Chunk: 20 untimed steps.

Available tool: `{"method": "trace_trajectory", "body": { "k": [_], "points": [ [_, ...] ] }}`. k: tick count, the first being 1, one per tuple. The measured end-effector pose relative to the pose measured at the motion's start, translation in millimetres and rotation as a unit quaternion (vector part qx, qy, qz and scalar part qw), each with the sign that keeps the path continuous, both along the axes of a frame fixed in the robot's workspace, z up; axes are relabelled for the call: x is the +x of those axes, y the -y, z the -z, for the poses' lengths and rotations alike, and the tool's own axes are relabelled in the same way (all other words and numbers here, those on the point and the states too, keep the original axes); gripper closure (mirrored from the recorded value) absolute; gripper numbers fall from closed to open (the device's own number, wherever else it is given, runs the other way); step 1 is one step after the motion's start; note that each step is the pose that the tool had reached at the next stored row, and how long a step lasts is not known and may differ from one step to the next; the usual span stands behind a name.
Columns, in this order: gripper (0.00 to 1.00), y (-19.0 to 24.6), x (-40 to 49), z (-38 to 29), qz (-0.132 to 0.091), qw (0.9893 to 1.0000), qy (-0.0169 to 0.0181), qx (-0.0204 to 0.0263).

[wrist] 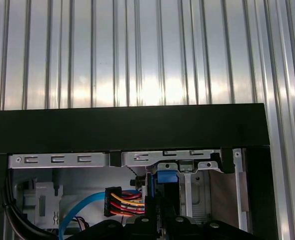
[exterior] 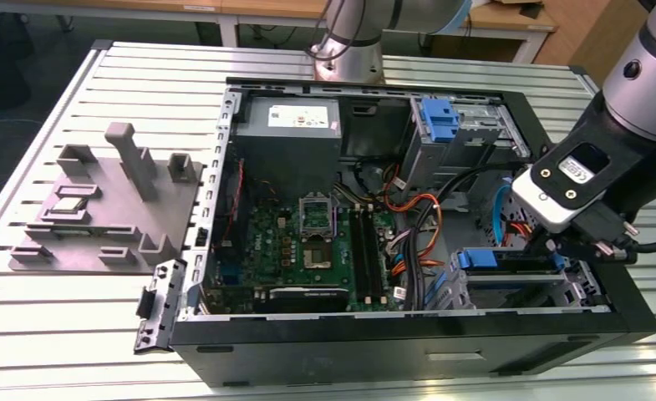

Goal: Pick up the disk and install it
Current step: 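Insert the first disk wire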

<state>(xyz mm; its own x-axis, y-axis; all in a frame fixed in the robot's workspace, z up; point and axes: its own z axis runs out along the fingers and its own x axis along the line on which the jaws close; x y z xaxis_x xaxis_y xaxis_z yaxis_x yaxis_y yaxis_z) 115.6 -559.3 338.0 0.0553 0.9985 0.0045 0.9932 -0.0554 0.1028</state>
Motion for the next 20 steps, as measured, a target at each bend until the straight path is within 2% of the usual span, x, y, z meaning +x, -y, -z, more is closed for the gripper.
{"method": "trace_trajectory", "body": {
  "k": [11,20],
  "points": [
    [0.83,0.2,0.0,4.0,0.003,1.0000,0.0000,0.0006],
    [0.83,0.1,0.0,5.6,0.004,1.0000,0.0000,0.0037]
  ]
}}
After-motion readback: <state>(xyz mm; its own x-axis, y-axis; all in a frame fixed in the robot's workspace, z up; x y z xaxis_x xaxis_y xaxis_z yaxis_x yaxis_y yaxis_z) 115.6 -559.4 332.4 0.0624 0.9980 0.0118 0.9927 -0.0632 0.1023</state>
